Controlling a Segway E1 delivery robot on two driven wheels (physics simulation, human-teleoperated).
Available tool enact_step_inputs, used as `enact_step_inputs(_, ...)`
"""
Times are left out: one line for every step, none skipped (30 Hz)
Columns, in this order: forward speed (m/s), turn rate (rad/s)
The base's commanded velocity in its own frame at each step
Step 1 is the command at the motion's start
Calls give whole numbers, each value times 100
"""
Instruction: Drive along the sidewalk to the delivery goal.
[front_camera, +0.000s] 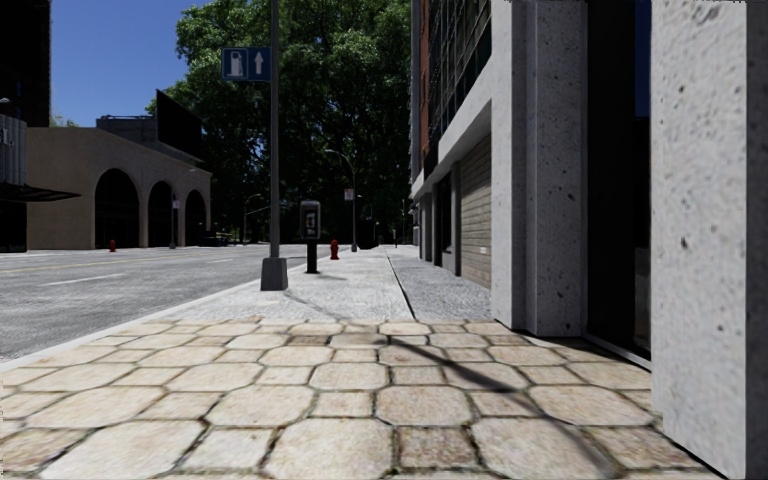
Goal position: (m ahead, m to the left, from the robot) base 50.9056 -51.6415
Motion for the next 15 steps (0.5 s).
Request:
enact_step_inputs(190,0)
enact_step_inputs(190,0)
enact_step_inputs(190,0)
enact_step_inputs(190,0)
enact_step_inputs(190,0)
enact_step_inputs(190,0)
enact_step_inputs(190,0)
enact_step_inputs(190,0)
enact_step_inputs(190,0)
enact_step_inputs(190,0)
enact_step_inputs(190,0)
enact_step_inputs(190,0)
enact_step_inputs(190,0)
enact_step_inputs(190,0)
enact_step_inputs(190,0)
